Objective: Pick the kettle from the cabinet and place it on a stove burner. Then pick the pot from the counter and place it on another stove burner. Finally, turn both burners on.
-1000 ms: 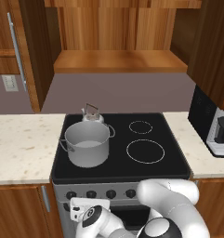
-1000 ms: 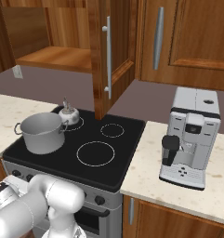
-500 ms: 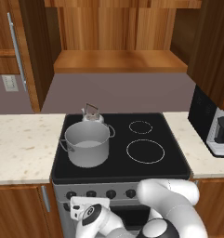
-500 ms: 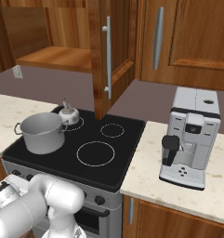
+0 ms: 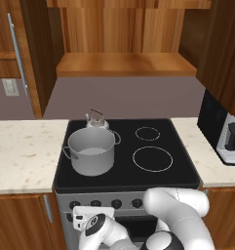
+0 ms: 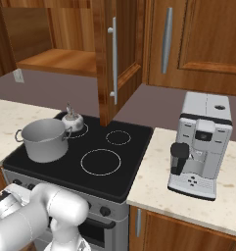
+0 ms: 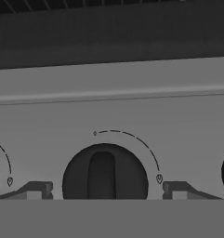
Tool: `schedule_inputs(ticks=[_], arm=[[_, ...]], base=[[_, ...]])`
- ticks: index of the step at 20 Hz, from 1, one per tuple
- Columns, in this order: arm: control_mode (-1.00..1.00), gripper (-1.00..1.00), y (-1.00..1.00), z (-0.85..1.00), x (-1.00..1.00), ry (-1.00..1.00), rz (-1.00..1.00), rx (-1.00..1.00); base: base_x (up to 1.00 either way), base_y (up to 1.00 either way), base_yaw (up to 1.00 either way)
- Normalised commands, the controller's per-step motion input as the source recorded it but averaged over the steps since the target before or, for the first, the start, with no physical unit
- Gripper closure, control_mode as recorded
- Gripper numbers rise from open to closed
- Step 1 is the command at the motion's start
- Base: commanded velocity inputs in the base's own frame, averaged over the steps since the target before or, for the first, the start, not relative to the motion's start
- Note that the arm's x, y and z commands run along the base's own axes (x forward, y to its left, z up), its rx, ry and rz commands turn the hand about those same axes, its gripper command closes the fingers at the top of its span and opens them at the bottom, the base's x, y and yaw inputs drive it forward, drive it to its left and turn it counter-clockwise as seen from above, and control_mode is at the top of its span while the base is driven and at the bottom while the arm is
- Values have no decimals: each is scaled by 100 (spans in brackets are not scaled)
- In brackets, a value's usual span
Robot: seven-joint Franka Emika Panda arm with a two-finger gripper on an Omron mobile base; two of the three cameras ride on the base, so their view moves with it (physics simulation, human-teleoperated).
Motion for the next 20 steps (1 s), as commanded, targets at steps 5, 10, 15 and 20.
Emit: schedule_inputs(ticks=[5, 10, 15, 20], arm=[[-100, -100, 0, -5, 2, 0, 0, -1], [-100, 100, 0, 0, 10, 0, 0, 0], [-100, 100, 0, 0, 13, 0, 0, 0], [-100, 100, 0, 0, 6, 0, 0, 0]], base=[[0, 0, 0], [0, 0, 0], [0, 0, 0], [0, 0, 0]])
